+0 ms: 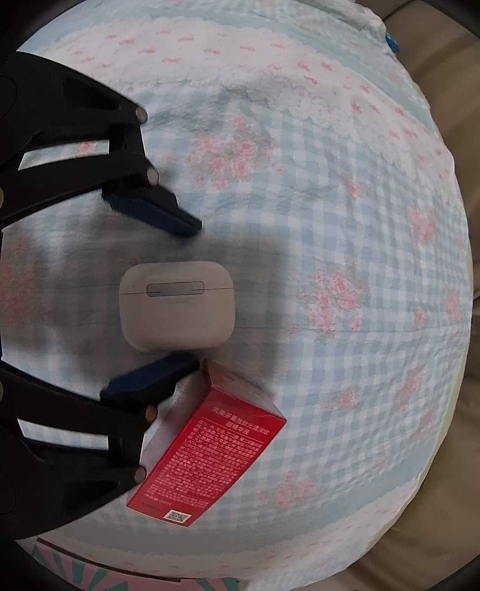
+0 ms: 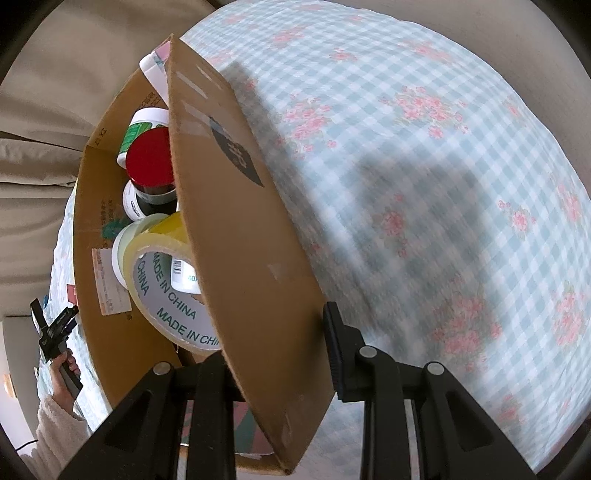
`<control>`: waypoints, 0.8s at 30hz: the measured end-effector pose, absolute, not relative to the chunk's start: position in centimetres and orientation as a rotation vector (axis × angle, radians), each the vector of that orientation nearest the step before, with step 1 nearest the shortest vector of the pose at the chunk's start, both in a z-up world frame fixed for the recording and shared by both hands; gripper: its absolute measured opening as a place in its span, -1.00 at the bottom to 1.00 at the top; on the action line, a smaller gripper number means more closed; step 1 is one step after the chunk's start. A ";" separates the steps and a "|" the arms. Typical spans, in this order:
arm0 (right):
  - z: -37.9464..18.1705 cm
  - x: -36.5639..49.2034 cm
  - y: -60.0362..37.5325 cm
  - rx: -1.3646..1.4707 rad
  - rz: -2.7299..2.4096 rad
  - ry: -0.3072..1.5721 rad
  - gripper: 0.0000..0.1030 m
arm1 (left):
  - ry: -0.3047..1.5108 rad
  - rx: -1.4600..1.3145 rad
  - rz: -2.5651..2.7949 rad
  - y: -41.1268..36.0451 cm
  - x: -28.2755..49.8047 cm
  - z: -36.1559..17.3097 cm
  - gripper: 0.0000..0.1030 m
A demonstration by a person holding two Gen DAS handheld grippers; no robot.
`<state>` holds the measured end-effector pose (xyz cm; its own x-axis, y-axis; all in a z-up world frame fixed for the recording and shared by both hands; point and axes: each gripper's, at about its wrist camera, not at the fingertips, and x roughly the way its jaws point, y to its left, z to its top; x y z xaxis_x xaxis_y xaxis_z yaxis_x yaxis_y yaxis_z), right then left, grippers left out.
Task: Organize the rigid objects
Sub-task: 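Grasp the white earbud case with the left gripper and lift it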
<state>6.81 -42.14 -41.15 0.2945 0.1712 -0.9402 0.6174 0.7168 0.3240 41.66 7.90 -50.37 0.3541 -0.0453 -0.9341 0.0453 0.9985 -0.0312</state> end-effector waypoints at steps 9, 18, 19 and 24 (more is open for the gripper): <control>-40.8 5.7 -42.4 0.768 -0.347 1.246 -0.51 | 1.168 0.016 -0.069 8.4 41.4 -49.5 -0.20; -40.6 5.6 -42.1 0.752 -0.352 1.251 -0.51 | 1.092 -0.011 -0.098 7.4 39.4 -43.8 -0.20; -40.6 5.7 -42.0 0.748 -0.352 1.252 -0.51 | 1.082 -0.010 -0.103 7.0 39.2 -42.8 -0.20; -40.6 6.4 -41.5 0.737 -0.344 1.255 -0.52 | 1.021 -0.012 -0.147 3.8 38.2 -37.1 -0.20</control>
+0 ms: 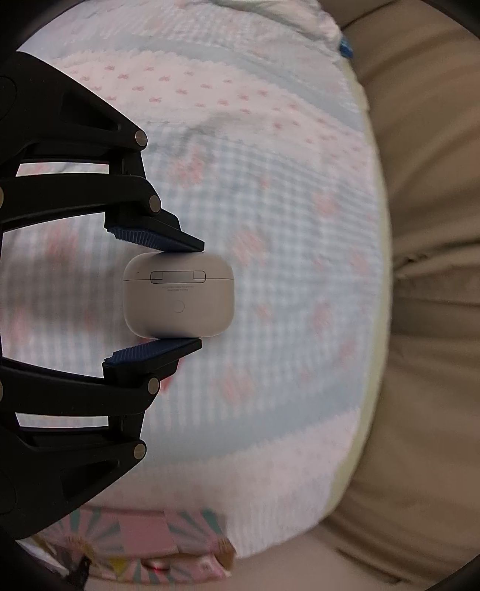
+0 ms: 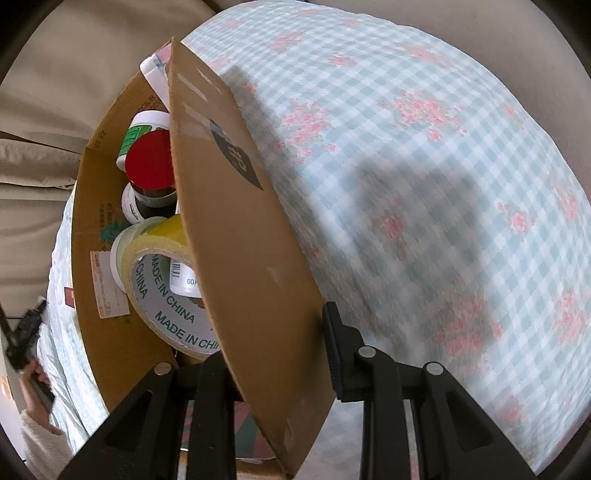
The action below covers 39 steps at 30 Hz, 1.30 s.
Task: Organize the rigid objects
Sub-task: 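Grasp the white earbud case with the left gripper and lift it, then lower the earbud case into the box and open the left gripper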
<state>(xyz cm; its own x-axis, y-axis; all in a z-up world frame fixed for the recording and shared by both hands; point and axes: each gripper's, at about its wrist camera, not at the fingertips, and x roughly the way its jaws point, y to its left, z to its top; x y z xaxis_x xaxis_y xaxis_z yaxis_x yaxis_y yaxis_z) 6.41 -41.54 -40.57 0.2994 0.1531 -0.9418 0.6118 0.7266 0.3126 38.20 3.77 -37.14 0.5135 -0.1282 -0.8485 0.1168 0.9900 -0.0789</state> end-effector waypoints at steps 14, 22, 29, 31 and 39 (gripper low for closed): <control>-40.9 6.8 -42.2 0.723 -0.281 1.269 -0.52 | 0.926 -0.039 -0.341 -14.2 32.3 -26.3 -0.20; -41.3 7.1 -42.4 0.694 -0.234 1.280 -0.52 | 0.997 -0.043 -0.468 -26.3 28.6 -29.1 -0.20; -41.6 7.4 -42.5 0.674 -0.203 1.287 -0.52 | 1.111 0.013 -0.527 -33.1 25.5 -35.1 -0.20; -41.7 7.4 -42.7 0.673 -0.198 1.289 -0.52 | 1.151 0.025 -0.531 -34.0 24.8 -36.9 -0.20; -41.6 6.9 -43.0 0.672 -0.189 1.288 -0.51 | 1.204 0.082 -0.504 -34.6 22.5 -39.1 -0.20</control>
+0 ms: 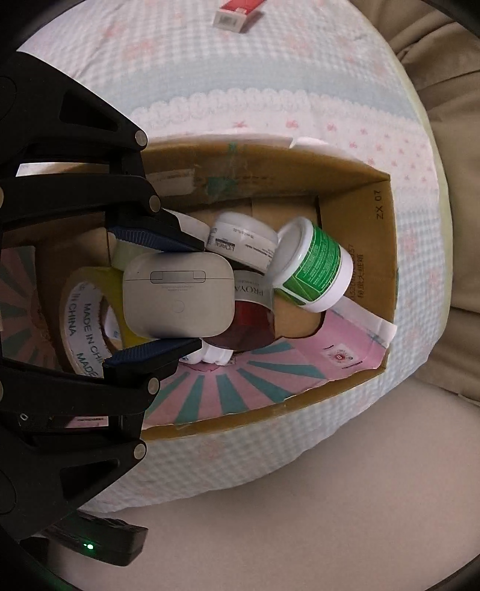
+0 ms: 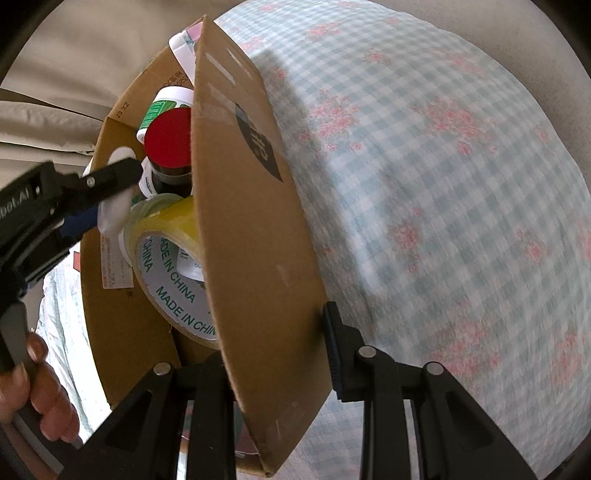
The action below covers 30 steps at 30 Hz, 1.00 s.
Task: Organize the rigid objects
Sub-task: 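Lower the earbud case into the box and open the left gripper, then move the left tool back to the small red box on the sheet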
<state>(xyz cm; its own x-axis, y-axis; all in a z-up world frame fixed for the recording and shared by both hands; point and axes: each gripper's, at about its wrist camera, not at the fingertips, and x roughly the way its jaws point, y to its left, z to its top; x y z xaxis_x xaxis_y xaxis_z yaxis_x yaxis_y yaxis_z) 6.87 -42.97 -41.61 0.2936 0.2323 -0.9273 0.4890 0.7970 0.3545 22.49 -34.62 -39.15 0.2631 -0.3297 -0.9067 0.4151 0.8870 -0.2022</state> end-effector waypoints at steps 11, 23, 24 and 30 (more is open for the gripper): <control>-41.5 6.9 -42.2 0.662 -0.191 1.283 -0.52 | 1.189 0.090 -0.481 -34.6 22.8 -37.6 1.00; -41.3 6.7 -42.1 0.682 -0.213 1.273 -0.51 | 1.201 0.043 -0.476 -32.0 21.8 -35.9 1.00; -41.3 6.7 -42.2 0.684 -0.213 1.273 -0.51 | 1.200 0.040 -0.473 -31.7 21.7 -35.5 1.00; -41.2 6.7 -42.4 0.681 -0.206 1.280 -0.51 | 1.180 0.002 -0.424 -28.1 21.7 -32.4 1.00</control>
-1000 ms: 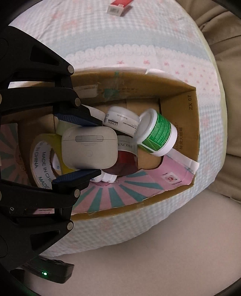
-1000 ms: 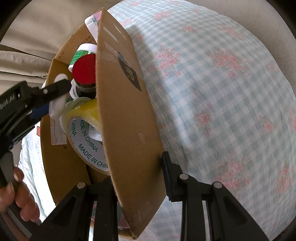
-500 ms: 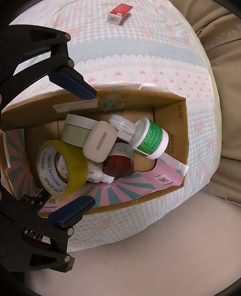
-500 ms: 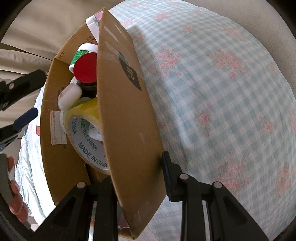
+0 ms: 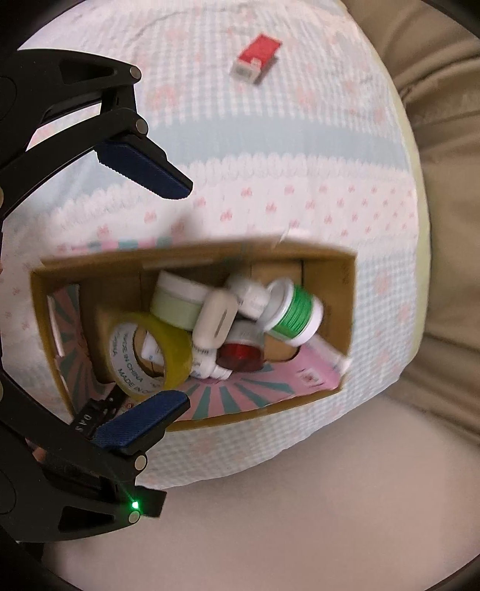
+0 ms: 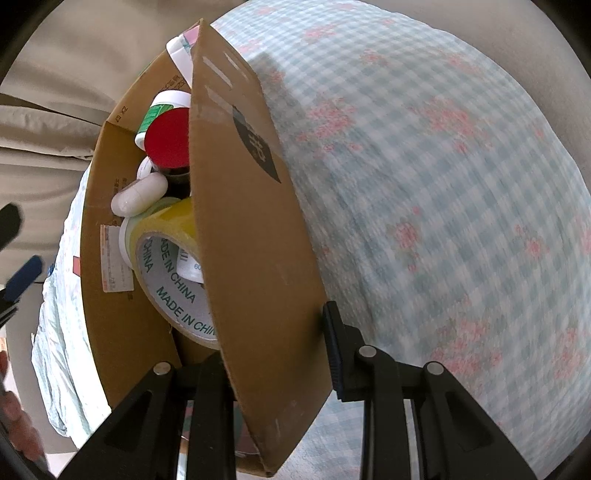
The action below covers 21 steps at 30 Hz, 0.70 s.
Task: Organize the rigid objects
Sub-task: 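Move the left tool back to the small red box on the sheet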
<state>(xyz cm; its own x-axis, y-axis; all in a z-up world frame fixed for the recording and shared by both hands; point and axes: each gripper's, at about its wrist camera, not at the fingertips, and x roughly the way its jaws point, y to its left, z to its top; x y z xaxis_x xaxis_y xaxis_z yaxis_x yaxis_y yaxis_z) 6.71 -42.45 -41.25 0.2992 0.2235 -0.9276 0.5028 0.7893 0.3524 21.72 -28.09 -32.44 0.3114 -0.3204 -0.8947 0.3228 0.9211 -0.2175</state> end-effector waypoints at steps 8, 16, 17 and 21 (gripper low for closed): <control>-41.2 7.2 -42.1 0.649 -0.179 1.306 -0.51 | 1.097 -0.075 -0.186 -19.5 24.8 -26.4 1.00; -41.5 8.3 -41.8 0.618 -0.159 1.341 -0.51 | 1.090 -0.293 0.065 -8.8 30.9 -27.5 1.00; -41.5 8.5 -41.7 0.614 -0.158 1.347 -0.51 | 1.098 -0.325 0.099 -7.4 31.8 -28.2 1.00; -41.6 9.0 -41.8 0.620 -0.164 1.362 -0.51 | 1.137 -0.406 0.253 -2.7 34.7 -31.8 1.00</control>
<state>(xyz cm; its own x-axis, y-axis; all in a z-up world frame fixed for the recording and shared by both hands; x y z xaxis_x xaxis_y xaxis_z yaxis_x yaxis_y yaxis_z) 9.00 -41.78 -41.56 0.2242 0.2399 -0.9446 0.4569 0.8303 0.3193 34.71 -2.72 -31.79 0.4030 -0.0096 -0.9151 -0.3963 0.8995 -0.1840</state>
